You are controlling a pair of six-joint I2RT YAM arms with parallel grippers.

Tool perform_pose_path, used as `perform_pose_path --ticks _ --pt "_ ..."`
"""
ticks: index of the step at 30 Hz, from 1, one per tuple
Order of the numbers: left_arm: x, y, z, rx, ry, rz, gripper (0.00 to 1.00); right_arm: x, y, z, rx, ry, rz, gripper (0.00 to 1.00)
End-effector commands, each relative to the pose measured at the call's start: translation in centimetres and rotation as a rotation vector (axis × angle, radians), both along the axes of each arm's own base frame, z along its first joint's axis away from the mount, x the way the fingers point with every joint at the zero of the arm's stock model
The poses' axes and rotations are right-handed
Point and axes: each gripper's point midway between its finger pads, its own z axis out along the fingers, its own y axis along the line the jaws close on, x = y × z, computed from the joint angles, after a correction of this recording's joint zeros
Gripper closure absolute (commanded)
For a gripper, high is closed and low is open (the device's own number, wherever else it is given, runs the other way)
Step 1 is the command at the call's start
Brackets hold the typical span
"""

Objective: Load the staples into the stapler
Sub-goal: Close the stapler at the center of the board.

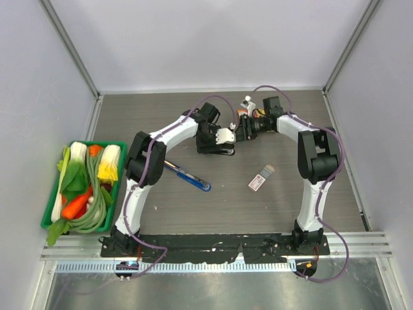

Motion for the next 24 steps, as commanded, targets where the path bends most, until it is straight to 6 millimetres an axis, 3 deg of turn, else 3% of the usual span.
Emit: perform_pose_path --ticks 1,7,13,21,24 --pt "0.4 -0.9 2.4 -0.070 -0.040 0.000 0.42 1.6 1.1 0.5 -0.002 -0.005 -0.024 0.60" --pt "0.8 -0.8 2.5 -0.083 -0.041 0.016 0.49 1.3 0.3 -2.5 -0.071 0.048 -0.035 0.64" --pt "0.8 -0.8 2.2 -0.083 -0.029 0.018 0.65 1.0 -0.5 -5.0 -0.148 0.088 -0.053 0.79" --pt "0.7 -1.0 2.0 -0.094 -0.003 0.037 0.73 -0.1 -1.4 -8.3 -0.289 0.102 -0.034 0.81" --pt "0.7 -1.2 2.1 -0.101 0.003 0.038 0.74 -0.4 -2.0 -10.4 -0.376 0.121 -0.049 0.80"
